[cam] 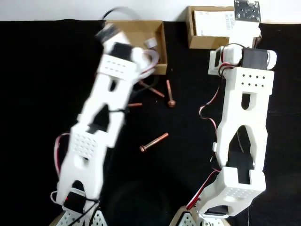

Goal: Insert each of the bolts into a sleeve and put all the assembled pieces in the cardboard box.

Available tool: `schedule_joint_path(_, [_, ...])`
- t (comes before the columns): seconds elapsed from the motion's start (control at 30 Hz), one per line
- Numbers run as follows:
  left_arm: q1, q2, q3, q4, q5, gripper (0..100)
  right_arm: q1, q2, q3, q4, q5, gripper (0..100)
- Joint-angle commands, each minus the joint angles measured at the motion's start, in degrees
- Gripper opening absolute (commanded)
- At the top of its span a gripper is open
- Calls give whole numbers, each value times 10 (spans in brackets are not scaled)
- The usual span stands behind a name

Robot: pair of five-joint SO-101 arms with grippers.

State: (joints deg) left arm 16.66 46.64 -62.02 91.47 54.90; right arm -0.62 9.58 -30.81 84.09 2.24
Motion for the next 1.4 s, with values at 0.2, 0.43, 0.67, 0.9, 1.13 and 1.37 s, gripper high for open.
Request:
schedule_joint_path(0.2, [-4,100,-24,-118,57,216,4,-6,-2,-12,2,8])
schedule_joint_path(0.43, [-16,131,-35,-118,62,207,2,23,-5,-13,2,8])
schedule_joint_path(0.67, [-49,185,-39,-125,92,207,2,25,-1,-28,2,8])
schedule_joint_path(0.9, [-49,217,-40,-127,91,184,1,25,-1,-28,2,8])
schedule_joint_path(1.13, [-44,217,-40,-109,90,174,1,25,-1,-29,2,8])
schedule_joint_path(1.37, [-32,217,-40,-109,39,130,1,25,-1,-29,2,8])
